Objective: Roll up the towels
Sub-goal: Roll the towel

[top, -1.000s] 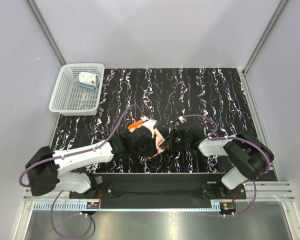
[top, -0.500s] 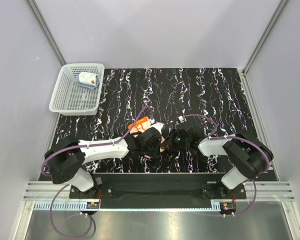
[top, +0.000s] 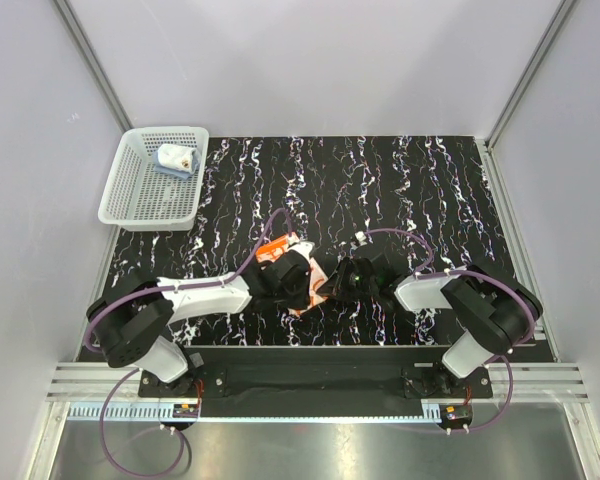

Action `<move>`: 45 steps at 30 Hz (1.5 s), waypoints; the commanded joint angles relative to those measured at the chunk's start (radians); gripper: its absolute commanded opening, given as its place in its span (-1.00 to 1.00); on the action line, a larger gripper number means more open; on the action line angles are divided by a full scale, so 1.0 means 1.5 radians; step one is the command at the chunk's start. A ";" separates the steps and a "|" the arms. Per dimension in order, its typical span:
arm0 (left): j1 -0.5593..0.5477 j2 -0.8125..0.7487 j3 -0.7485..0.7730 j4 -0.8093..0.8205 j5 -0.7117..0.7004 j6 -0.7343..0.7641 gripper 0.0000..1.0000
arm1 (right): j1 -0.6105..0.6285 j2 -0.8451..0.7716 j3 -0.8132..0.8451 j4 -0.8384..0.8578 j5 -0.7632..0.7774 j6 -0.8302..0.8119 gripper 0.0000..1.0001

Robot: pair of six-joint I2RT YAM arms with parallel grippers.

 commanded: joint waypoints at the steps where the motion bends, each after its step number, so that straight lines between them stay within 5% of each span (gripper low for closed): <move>1: 0.008 0.001 -0.016 0.029 -0.004 0.013 -0.71 | -0.001 0.038 -0.021 -0.105 0.037 -0.023 -0.74; 5: 0.009 -0.006 -0.024 0.012 -0.024 0.017 -0.66 | -0.001 0.044 -0.020 -0.103 0.036 -0.023 -0.74; 11: 0.008 -0.045 -0.038 -0.037 -0.090 0.029 -0.20 | -0.001 0.051 -0.018 -0.101 0.035 -0.022 -0.74; 25: -0.022 -0.005 -0.049 -0.047 -0.128 0.036 -0.17 | -0.001 0.060 -0.009 -0.106 0.030 -0.022 -0.74; 29: -0.046 0.022 -0.044 -0.051 -0.149 0.040 0.02 | -0.001 0.059 -0.004 -0.114 0.035 -0.026 -0.74; 45: -0.069 0.084 -0.027 -0.101 -0.130 0.005 0.15 | -0.042 0.063 0.103 -0.302 0.088 -0.070 -0.72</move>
